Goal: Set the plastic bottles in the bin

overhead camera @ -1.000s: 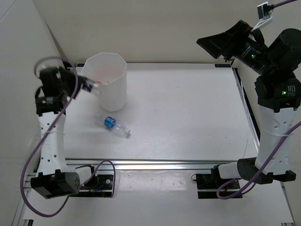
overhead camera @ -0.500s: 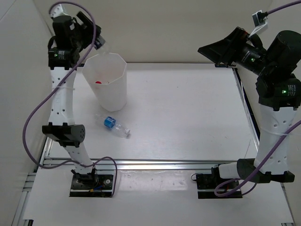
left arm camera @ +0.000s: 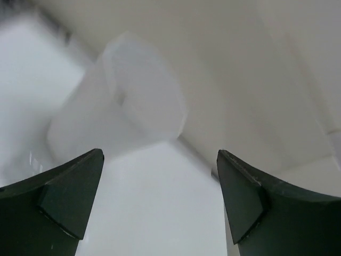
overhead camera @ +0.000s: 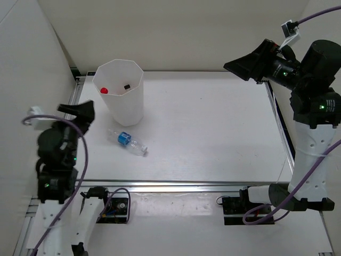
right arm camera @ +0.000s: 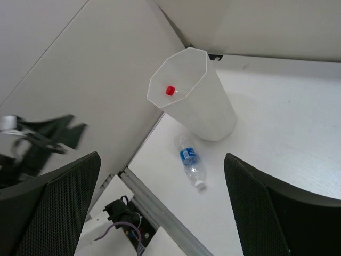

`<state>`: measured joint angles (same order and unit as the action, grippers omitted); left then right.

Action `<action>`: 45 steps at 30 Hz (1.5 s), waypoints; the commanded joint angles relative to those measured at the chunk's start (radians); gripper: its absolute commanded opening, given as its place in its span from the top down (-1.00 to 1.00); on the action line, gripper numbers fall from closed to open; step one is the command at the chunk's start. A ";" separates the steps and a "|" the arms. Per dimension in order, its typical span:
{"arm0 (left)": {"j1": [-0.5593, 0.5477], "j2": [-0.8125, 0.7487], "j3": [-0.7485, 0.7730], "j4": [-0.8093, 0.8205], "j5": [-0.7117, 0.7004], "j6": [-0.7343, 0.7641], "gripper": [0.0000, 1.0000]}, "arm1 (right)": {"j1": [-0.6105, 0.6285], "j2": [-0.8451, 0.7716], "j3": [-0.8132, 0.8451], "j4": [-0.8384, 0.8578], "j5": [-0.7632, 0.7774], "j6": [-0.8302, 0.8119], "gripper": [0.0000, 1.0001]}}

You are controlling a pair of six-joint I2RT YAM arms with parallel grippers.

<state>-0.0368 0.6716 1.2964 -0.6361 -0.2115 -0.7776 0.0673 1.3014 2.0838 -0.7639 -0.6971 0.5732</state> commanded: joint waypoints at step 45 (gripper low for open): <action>0.190 0.519 -0.842 0.546 0.524 -0.212 -0.01 | -0.003 0.064 -0.005 -0.041 -0.101 -0.041 -1.00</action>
<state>0.1432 1.2690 0.5262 -0.0902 0.2897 -1.0134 0.0673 1.3464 2.0388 -0.8146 -0.7742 0.5457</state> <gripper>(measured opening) 0.515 0.998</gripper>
